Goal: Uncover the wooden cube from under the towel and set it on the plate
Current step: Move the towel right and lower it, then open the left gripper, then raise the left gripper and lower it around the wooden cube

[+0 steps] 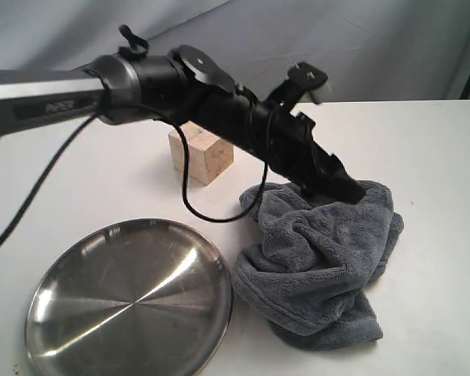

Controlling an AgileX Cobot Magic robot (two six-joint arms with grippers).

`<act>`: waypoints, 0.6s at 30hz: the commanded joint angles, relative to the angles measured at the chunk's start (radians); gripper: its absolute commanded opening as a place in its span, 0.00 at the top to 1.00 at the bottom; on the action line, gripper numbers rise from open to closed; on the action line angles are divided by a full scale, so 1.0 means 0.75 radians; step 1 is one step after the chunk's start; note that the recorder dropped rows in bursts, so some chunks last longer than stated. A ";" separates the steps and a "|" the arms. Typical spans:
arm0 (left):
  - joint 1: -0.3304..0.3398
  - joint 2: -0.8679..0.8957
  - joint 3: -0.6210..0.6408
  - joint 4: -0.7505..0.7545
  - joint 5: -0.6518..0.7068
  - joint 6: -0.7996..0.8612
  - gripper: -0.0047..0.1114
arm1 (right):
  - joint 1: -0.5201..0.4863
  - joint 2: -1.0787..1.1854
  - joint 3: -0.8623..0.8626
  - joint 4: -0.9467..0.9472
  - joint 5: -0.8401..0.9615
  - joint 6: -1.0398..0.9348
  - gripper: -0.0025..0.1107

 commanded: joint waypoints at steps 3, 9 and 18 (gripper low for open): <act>0.120 -0.127 0.000 0.065 -0.086 0.001 0.23 | -0.010 -0.004 0.005 0.007 -0.002 0.004 0.98; 0.235 -0.145 0.000 0.116 -0.330 0.000 0.23 | -0.010 -0.004 0.005 0.007 -0.002 0.004 0.98; 0.292 -0.145 0.000 0.310 -0.675 0.003 0.37 | -0.010 -0.004 0.005 0.007 -0.002 0.001 0.98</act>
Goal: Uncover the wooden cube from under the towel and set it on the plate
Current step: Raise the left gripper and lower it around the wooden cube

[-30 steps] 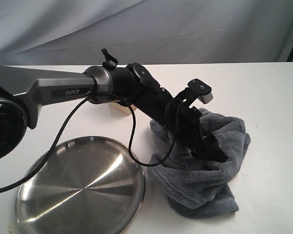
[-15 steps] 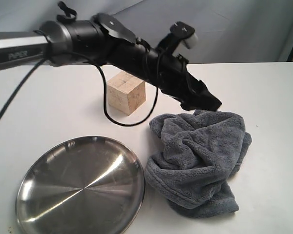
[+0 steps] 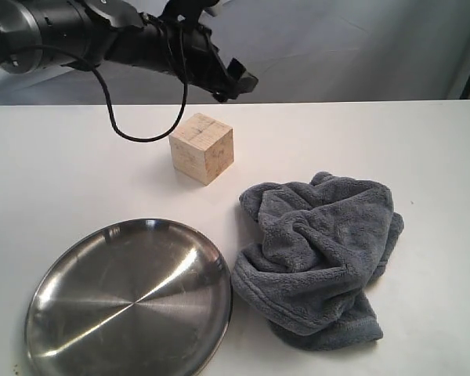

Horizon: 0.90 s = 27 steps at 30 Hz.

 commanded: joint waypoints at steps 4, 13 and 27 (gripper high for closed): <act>0.019 -0.008 0.000 0.193 -0.157 0.003 0.71 | -0.010 -0.004 0.005 0.007 -0.002 0.001 0.98; 0.073 0.077 0.000 0.245 -0.178 -0.057 0.96 | -0.010 -0.004 0.005 0.007 -0.002 0.003 0.98; 0.108 0.132 0.000 0.250 -0.059 -0.251 0.74 | -0.010 -0.004 0.005 0.007 -0.002 0.001 0.98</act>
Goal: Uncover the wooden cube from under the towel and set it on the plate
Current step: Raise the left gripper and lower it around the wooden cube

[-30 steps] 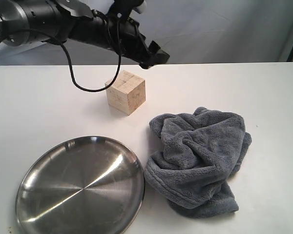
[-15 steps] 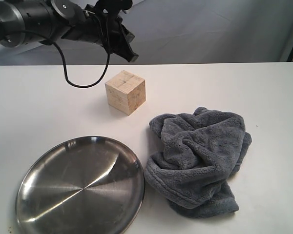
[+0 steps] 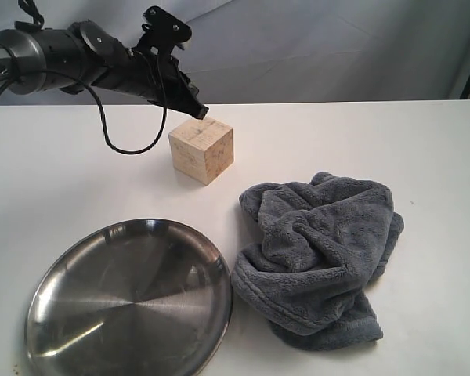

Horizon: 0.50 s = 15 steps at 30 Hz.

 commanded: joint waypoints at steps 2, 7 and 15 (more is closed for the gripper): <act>-0.003 -0.008 0.000 0.001 0.143 -0.031 0.33 | -0.010 -0.004 0.005 0.007 -0.002 0.001 0.98; -0.003 -0.008 0.000 0.064 0.143 -0.041 0.06 | -0.010 -0.004 0.005 0.007 -0.002 0.001 0.98; -0.009 0.014 0.000 0.040 0.177 -0.107 0.06 | -0.010 -0.004 0.005 0.007 -0.002 0.003 0.98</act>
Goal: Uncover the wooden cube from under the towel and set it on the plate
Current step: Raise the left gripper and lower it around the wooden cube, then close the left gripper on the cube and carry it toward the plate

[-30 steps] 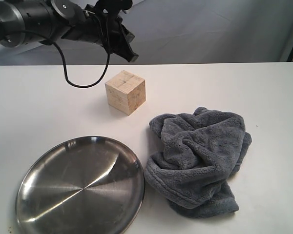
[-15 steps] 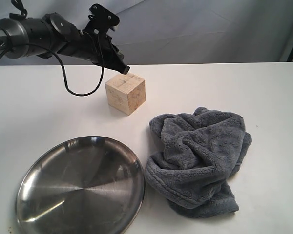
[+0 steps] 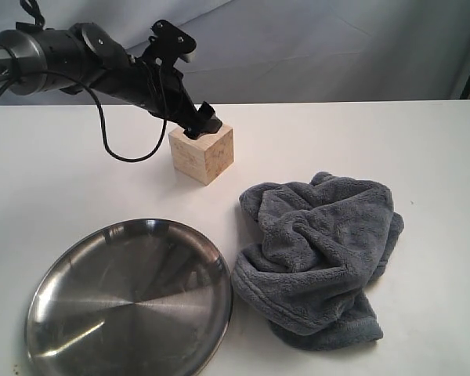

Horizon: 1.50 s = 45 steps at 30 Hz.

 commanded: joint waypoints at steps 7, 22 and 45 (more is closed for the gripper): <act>-0.011 0.060 0.000 -0.121 -0.049 -0.048 0.06 | -0.010 -0.004 0.005 0.007 -0.002 0.001 0.98; -0.011 0.110 0.000 -0.130 -0.022 -0.018 0.06 | -0.010 -0.004 0.005 0.007 -0.002 0.004 0.98; -0.028 0.171 0.000 -0.296 -0.105 0.053 0.10 | -0.010 -0.004 0.005 0.007 -0.002 0.004 0.98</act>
